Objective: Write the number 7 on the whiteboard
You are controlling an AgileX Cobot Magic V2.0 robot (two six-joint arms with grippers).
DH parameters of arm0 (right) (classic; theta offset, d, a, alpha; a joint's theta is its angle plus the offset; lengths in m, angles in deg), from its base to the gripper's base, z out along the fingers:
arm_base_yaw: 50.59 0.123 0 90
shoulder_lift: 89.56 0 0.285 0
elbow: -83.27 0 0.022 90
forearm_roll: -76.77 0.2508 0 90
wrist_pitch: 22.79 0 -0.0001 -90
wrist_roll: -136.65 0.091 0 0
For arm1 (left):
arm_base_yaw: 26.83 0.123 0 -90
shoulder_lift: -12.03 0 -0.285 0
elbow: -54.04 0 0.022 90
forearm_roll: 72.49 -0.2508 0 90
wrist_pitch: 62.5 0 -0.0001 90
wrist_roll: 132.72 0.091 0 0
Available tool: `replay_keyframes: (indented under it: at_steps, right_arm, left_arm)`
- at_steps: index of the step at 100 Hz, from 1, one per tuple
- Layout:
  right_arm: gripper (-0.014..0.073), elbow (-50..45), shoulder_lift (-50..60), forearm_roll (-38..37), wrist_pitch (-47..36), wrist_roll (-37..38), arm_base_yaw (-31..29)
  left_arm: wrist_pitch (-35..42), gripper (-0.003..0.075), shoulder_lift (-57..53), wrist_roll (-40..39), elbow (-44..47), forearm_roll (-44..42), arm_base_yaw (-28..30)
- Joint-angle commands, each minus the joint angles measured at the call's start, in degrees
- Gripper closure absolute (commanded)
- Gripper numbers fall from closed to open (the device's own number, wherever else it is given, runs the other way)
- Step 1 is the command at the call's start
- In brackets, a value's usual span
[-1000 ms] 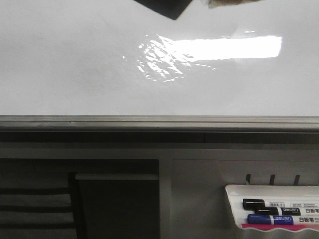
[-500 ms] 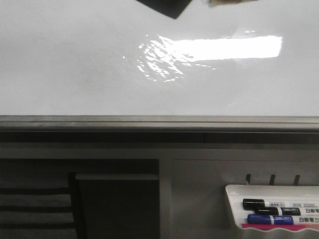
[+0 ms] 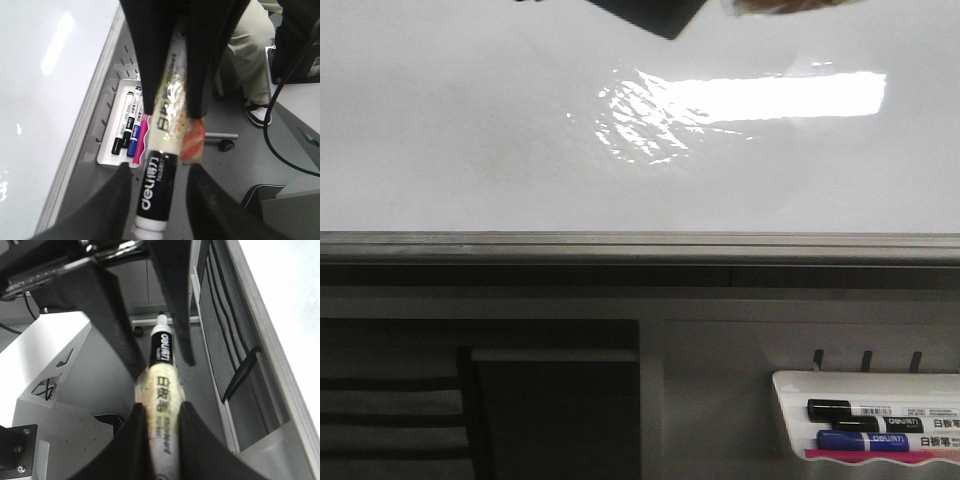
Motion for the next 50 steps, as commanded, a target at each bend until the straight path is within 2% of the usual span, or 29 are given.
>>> replay_keyframes:
  at_steps: [1, 14, 29, 50]
  right_arm:
    - [0.0648, 1.9, 0.7, 1.0, -2.9, 1.7, 0.0]
    - [0.0648, 5.7, 0.8, -11.4, -4.0, 14.4, 0.0]
    - [0.0648, 11.5, 0.8, -24.0, -4.0, 30.7, 0.0]
    - [0.0648, 12.4, 0.8, -27.2, -6.2, 43.1, 0.0]
  left_arm:
    - [3.1, 0.0287, -1.9, -1.1, -2.0, -0.7, -0.1]
    - [2.7, 0.0281, -4.5, -3.9, -2.0, -1.6, 2.1]
    - [-1.5, 0.0281, -8.8, -7.1, -2.0, -2.1, 8.3]
    - [-14.2, 0.0281, -13.2, -15.1, -2.0, -5.2, 20.9]
